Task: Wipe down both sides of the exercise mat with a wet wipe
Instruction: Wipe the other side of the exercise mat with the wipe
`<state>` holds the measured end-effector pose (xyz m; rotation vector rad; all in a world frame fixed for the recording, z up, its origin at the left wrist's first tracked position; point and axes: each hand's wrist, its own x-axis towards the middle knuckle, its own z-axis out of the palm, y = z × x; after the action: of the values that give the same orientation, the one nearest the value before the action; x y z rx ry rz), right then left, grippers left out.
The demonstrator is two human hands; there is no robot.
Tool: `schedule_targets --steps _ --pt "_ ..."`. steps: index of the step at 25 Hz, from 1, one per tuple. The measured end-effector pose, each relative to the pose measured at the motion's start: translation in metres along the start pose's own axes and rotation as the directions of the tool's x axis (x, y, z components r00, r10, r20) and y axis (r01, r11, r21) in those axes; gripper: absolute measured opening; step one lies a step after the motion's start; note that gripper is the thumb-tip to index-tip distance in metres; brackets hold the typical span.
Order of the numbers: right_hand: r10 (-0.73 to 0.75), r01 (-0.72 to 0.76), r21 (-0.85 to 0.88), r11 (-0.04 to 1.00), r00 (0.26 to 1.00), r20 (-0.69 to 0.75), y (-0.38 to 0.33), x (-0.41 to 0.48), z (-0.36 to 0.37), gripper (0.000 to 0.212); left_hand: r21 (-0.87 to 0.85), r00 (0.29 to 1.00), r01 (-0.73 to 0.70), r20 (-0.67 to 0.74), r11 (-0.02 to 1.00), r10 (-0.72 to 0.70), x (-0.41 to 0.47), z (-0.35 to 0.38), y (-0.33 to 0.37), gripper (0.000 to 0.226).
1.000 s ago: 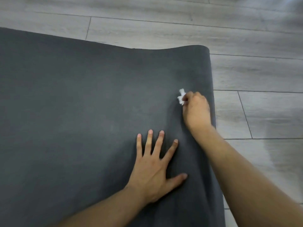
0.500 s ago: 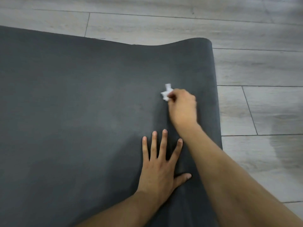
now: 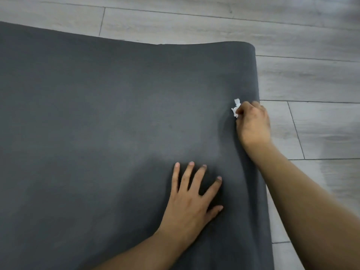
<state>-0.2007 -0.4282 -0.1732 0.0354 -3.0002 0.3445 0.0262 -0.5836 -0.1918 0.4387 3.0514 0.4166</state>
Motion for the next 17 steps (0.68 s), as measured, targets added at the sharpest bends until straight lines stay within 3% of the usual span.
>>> schedule_targets --steps 3,6,7,9,11,13,14,15,17 --pt "0.045 -0.046 -0.003 0.999 0.998 -0.041 -0.012 0.002 0.009 0.020 0.018 0.989 -0.134 -0.059 0.991 0.135 -0.059 0.013 0.015 0.050" --pt "0.130 -0.125 0.055 0.991 0.986 -0.100 -0.022 -0.012 0.009 0.022 0.058 0.996 -0.075 0.051 0.995 0.073 -0.090 0.020 0.035 0.069" --pt "0.086 -0.075 0.117 0.990 0.992 -0.097 -0.041 -0.026 0.011 0.022 0.058 0.996 -0.055 0.078 0.997 0.050 -0.090 0.021 0.037 0.074" --pt "-0.181 0.184 0.303 0.935 0.983 -0.040 -0.098 -0.062 0.019 0.023 0.064 0.997 -0.036 0.074 0.997 0.031 -0.087 0.021 0.035 0.075" --pt "-0.515 0.456 0.374 0.807 0.854 0.070 -0.132 -0.088 0.024 0.023 0.061 0.997 -0.053 0.059 0.997 0.050 -0.088 0.022 0.036 0.073" --pt "-0.663 0.614 0.309 0.726 0.745 0.078 -0.120 -0.069 0.021 0.019 0.048 0.996 -0.037 0.081 0.998 0.033 -0.090 0.021 0.038 0.081" --pt "-0.630 0.601 0.254 0.758 0.776 0.043 -0.104 -0.051 0.018 0.017 0.047 0.996 -0.021 0.085 0.999 0.017 -0.091 0.019 0.040 0.086" --pt "-0.517 0.505 0.197 0.841 0.856 0.012 -0.088 -0.033 0.013 0.017 0.046 0.997 -0.012 0.082 0.999 0.008 -0.091 0.019 0.041 0.089" --pt "-0.154 0.152 0.110 0.982 0.988 0.006 -0.068 -0.012 0.005 0.020 0.034 0.996 0.000 0.090 0.999 -0.003 -0.090 0.018 0.042 0.090"
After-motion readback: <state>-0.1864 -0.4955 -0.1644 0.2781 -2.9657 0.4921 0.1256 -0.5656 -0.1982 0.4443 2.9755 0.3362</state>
